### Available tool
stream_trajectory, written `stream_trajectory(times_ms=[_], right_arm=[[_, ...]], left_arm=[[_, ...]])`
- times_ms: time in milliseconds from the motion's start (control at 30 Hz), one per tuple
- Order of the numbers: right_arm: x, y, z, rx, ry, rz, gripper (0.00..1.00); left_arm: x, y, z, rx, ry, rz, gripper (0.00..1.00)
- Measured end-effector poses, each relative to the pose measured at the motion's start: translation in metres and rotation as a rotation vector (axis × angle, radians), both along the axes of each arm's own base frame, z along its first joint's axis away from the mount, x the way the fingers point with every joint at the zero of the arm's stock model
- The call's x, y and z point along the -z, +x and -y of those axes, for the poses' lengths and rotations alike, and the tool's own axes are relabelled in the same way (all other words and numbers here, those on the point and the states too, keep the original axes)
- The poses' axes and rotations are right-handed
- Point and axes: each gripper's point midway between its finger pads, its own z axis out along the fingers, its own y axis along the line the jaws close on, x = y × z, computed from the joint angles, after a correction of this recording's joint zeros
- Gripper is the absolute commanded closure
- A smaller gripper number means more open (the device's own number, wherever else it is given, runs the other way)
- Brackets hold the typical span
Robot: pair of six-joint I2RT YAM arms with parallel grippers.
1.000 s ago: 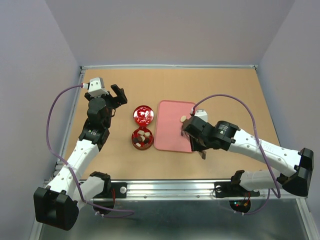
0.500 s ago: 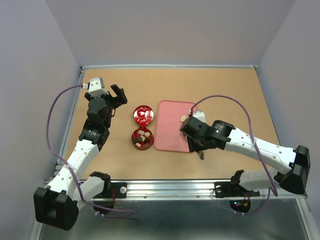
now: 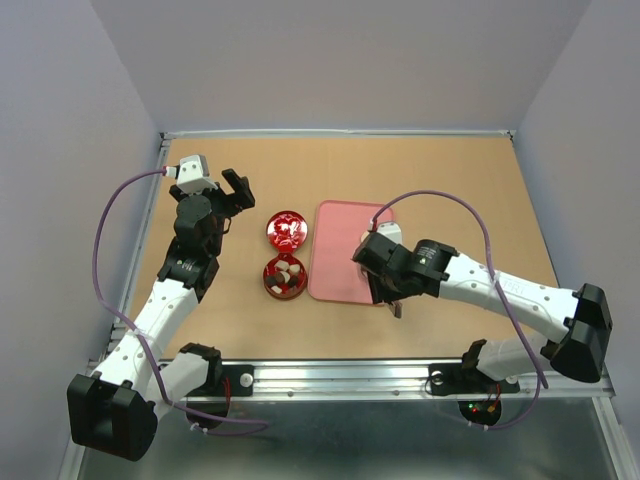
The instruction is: Pack the chocolate
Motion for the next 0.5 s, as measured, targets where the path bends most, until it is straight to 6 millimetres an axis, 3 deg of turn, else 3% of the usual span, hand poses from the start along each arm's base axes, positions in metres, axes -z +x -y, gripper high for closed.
stream_trajectory(times_ms=[333, 500], right_arm=[[0.009, 0.001, 0.000, -0.004, -0.028, -0.010, 0.56], [0.015, 0.003, 0.000, -0.011, -0.053, -0.011, 0.63]], left_arm=[[0.000, 0.000, 0.000, 0.000, 0.000, 0.000, 0.01], [0.000, 0.000, 0.000, 0.000, 0.000, 0.000, 0.01]])
